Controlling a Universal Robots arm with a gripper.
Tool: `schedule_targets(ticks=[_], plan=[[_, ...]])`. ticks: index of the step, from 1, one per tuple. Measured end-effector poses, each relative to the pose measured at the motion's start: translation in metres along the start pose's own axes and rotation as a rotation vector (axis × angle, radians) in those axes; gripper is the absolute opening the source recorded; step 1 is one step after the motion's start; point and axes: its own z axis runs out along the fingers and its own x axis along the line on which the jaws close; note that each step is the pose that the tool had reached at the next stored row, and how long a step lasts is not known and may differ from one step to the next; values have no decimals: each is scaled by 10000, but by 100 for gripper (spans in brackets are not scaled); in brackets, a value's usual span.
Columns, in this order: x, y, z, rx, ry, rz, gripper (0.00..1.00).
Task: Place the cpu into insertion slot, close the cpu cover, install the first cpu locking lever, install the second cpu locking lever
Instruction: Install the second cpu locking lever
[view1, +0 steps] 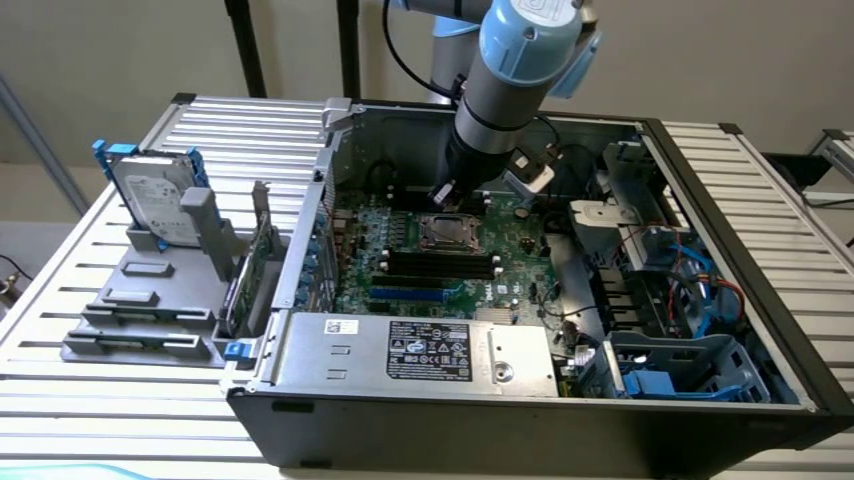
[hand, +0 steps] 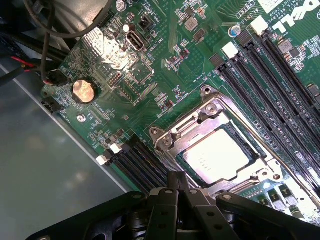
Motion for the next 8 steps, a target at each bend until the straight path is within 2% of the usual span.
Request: schedule_targets(ticks=[8], plan=[[0,0,0,0,-1,0,11]])
